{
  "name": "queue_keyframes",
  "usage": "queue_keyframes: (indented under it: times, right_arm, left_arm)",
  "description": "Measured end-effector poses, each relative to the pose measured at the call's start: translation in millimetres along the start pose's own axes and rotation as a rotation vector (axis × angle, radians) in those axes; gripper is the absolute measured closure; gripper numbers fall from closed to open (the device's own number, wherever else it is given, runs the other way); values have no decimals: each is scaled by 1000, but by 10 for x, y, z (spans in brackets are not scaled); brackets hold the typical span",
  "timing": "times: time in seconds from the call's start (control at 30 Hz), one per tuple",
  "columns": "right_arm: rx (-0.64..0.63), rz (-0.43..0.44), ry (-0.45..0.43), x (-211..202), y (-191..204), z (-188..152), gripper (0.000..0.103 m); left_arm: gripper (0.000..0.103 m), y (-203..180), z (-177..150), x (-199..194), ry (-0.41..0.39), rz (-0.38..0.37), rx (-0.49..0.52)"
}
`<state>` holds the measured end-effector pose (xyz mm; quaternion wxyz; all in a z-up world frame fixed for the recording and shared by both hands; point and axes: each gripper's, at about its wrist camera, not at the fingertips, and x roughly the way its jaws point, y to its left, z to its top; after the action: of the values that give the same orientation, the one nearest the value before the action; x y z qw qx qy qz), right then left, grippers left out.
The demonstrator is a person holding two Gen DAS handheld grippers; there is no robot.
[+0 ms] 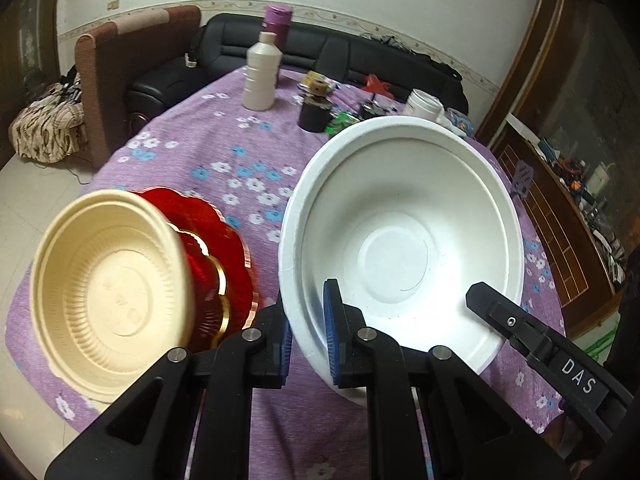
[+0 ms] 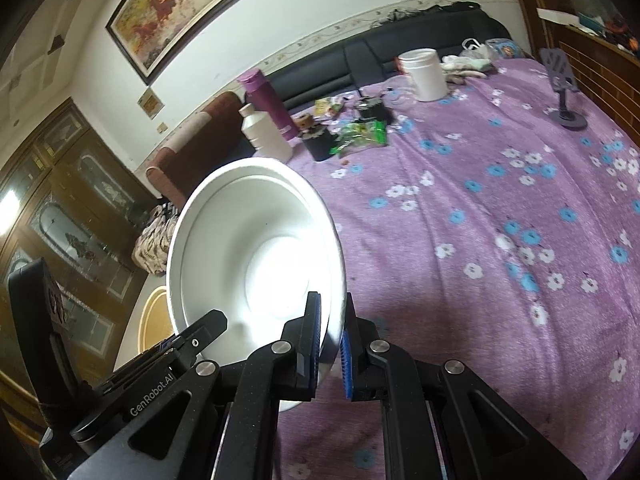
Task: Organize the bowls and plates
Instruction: 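Lift the white foam bowl and carry it toward the plate stack, then lower the white foam bowl onto the beige bowls in the stack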
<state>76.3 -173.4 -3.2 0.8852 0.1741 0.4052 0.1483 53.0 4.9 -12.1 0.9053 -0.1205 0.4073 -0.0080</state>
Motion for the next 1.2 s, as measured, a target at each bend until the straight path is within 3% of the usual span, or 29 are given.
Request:
queue_keyframes:
  times: [0.33, 0.83, 1.2]
  right_arm:
    - [-69, 57, 25, 139, 420, 11, 95]
    - [-197, 186, 43, 203, 1222, 54, 95]
    - [-255, 234, 185, 585, 1548, -201, 95]
  left_arm:
    - [91, 401, 43, -170, -33, 40, -64]
    - [91, 1009, 124, -681, -143, 101, -141]
    - [90, 1428, -164, -662, -90, 153, -207]
